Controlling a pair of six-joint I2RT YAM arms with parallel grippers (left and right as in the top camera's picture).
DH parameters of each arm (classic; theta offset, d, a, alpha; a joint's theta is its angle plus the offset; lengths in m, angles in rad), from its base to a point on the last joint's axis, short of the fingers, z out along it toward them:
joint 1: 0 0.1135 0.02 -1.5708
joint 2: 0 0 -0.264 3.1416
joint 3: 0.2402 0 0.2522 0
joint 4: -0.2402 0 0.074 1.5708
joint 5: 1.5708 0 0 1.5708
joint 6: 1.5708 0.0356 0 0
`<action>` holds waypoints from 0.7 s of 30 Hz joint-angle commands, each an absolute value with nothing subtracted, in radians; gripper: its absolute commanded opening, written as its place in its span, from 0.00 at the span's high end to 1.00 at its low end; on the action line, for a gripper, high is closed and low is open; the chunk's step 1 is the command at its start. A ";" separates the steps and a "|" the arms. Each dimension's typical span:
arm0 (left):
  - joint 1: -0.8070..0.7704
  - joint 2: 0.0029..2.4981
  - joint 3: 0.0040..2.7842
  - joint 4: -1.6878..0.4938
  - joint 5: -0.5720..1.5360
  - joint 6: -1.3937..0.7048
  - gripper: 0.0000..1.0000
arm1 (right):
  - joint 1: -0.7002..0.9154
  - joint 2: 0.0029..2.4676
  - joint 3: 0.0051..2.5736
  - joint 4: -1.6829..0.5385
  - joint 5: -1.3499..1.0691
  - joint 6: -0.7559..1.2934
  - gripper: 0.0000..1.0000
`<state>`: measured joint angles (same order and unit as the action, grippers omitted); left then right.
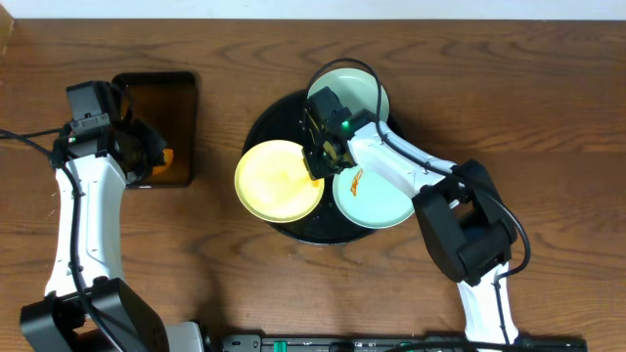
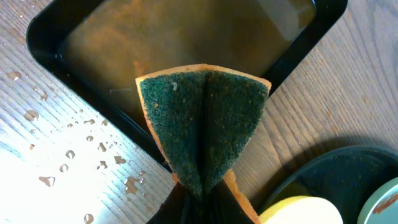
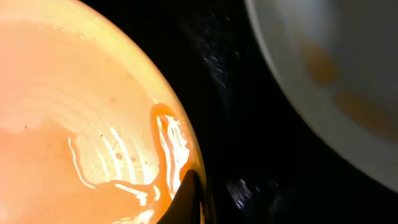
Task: Clean dirty plates on tray and stack at the side
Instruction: 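Lift the yellow plate rim with the right gripper and tilt it up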
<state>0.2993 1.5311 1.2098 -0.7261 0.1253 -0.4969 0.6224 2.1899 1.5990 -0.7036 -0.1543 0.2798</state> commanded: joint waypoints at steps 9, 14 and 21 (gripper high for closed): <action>0.303 1.530 1.214 -0.725 0.123 -0.490 0.90 | 0.638 2.111 1.782 -0.898 0.239 0.258 0.99; 0.303 1.530 1.214 -0.725 0.123 -0.490 0.90 | 0.638 2.049 1.804 -0.905 0.300 0.226 0.99; 0.303 1.530 1.214 -0.725 0.123 -0.490 0.91 | 0.647 1.940 1.806 -0.905 0.436 0.138 0.99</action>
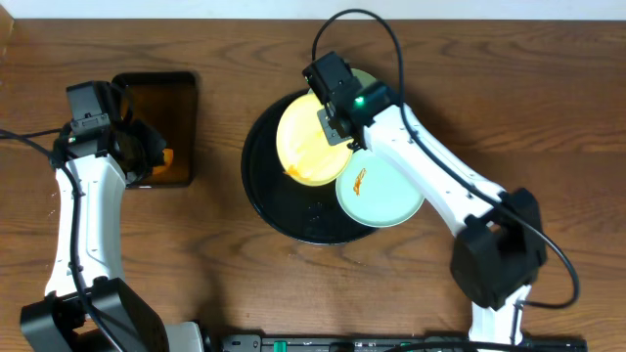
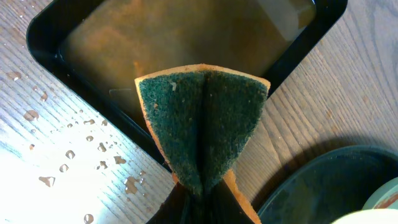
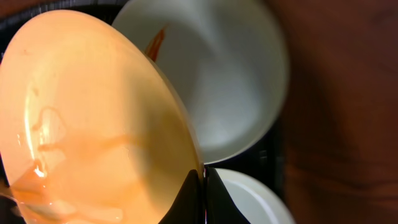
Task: Clean dirty plates on tray and stack at the side
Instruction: 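Lift the yellow plate rim with the right gripper and tilt it up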
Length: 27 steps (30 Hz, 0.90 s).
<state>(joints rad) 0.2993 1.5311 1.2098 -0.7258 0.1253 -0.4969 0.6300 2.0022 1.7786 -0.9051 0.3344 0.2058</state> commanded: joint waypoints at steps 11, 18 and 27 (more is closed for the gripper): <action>0.303 1.530 1.214 -0.725 0.123 -0.490 0.90 | 0.731 1.892 1.806 -0.865 0.694 -0.128 0.99; 0.303 1.530 1.214 -0.725 0.123 -0.490 0.91 | 0.816 1.892 1.806 -0.808 0.841 -0.156 0.98; 0.303 1.530 1.214 -0.725 0.123 -0.490 0.91 | 0.862 1.892 1.805 -0.812 0.833 -0.154 0.98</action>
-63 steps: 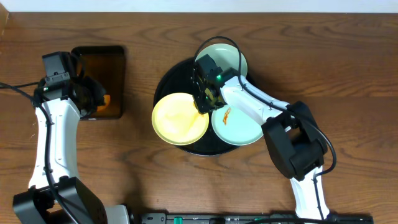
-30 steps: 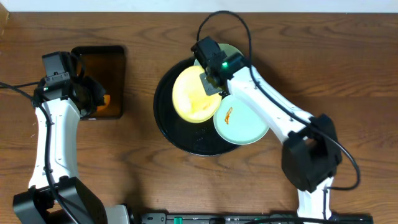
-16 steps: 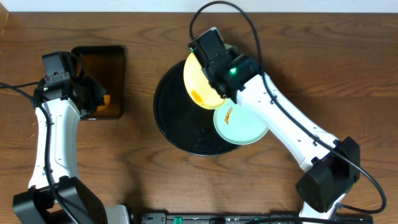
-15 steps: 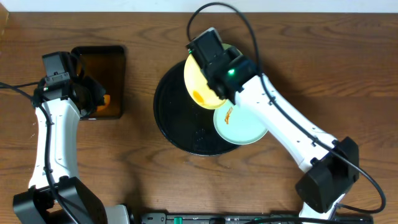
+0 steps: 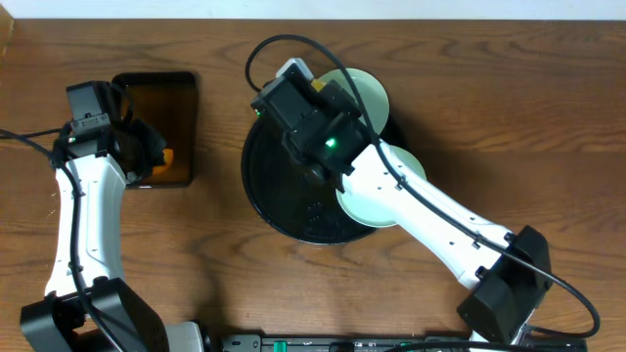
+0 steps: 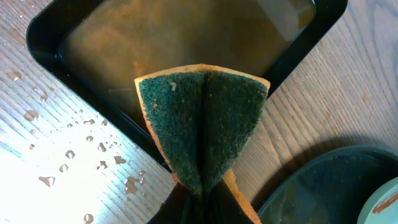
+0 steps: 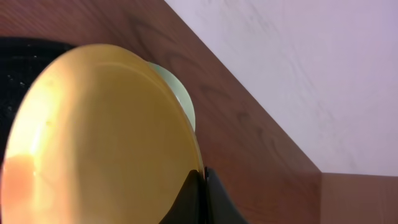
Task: Clean dirty plates on tray and stack at the side
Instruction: 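Lift the yellow plate rim with the right gripper and tilt it up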
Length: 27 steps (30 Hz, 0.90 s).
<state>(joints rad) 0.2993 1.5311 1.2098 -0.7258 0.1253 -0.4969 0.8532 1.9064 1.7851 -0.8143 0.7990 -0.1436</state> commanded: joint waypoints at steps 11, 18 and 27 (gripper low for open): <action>0.303 1.530 1.214 -0.725 0.123 -0.490 0.91 | 0.865 1.892 1.805 -0.819 0.827 -0.134 0.99; 0.303 1.530 1.212 -0.725 0.123 -0.490 0.91 | 0.809 1.892 1.805 -0.886 0.611 0.070 0.99; 0.303 1.530 1.212 -0.725 0.123 -0.489 0.91 | 0.567 1.902 1.803 -1.025 0.187 0.282 0.63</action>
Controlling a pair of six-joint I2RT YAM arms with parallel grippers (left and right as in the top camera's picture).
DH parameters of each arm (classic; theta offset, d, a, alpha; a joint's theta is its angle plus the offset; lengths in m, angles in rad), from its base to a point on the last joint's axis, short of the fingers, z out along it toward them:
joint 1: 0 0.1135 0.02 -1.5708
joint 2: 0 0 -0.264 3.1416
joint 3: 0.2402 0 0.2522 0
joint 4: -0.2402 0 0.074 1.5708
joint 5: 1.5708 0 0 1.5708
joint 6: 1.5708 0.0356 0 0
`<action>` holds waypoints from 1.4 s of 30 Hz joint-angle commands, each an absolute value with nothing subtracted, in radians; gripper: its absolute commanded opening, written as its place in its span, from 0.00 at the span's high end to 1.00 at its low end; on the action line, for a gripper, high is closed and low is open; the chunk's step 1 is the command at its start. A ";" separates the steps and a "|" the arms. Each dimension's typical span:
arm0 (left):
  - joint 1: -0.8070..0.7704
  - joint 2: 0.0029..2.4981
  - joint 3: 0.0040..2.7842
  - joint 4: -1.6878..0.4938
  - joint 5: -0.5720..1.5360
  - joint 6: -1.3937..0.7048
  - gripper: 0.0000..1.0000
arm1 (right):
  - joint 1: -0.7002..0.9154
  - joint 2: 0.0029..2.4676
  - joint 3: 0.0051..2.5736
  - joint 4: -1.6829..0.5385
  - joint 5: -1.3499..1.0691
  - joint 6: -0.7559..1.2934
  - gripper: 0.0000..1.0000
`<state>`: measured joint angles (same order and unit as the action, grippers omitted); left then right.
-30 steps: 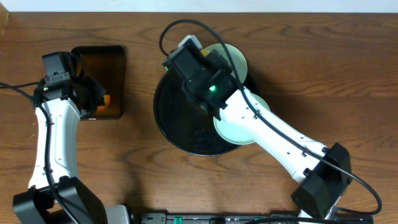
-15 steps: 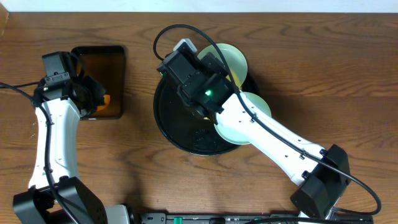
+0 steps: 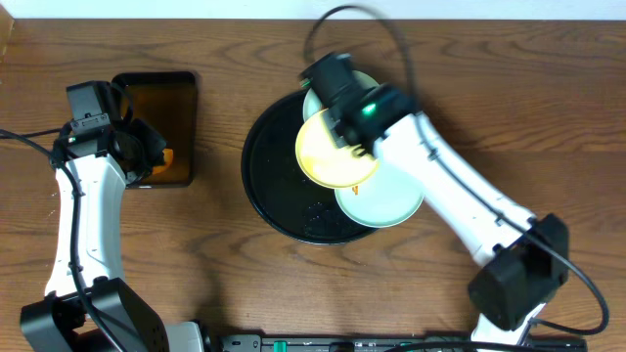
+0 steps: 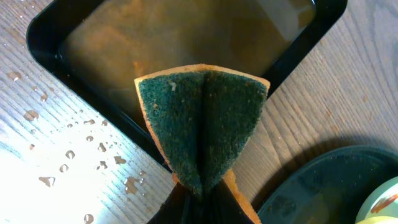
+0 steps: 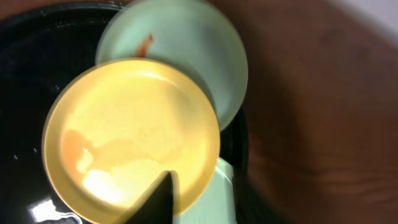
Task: Clean dirty plates on tray and stack at the side
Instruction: 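Lift the yellow plate rim with the right gripper and tilt it up, then carry the yellow plate right and set it on the table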
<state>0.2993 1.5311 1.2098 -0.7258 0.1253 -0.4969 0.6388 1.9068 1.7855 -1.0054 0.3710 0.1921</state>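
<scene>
My right gripper [image 3: 344,110] is shut on the rim of a yellow plate [image 3: 333,154] smeared with orange sauce, holding it above the round black tray [image 3: 279,186]. In the right wrist view the yellow plate [image 5: 130,134] faces the camera, with my right gripper [image 5: 168,190] pinching its near rim. Two pale green plates lie on the tray: one with a red streak [image 5: 186,53] at the back and one [image 3: 391,200] at the front right. My left gripper [image 4: 202,200] is shut on a folded green-and-orange sponge [image 4: 202,124].
A black rectangular basin [image 4: 186,43] of brownish water stands at the left, right behind the sponge. Water drops [image 4: 68,162] lie on the wood beside it. Bare wooden table [image 3: 548,117] stretches to the right of the round tray.
The yellow plate stood steeply on edge over the tray's back left; now it is held flatter, face up, over the tray's right half. The right arm has swung right. The left arm has not moved.
The yellow plate first lay on the left of the tray with my right gripper on its rim. Then it was raised and tilted at the tray's back, then held on edge. Now it hangs over the green plates. The left gripper kept the sponge by the basin throughout.
</scene>
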 commanded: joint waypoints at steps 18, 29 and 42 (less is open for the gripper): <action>0.303 1.531 1.212 -0.724 0.123 -0.479 0.91 | 0.355 2.182 1.775 -1.006 -0.133 0.178 0.54; 0.303 1.532 1.212 -0.725 0.123 -0.479 0.91 | 0.355 2.204 1.772 -0.979 -0.132 0.178 0.49; 0.303 1.532 1.212 -0.725 0.123 -0.479 0.91 | 0.355 2.243 1.771 -0.981 -0.132 0.178 0.62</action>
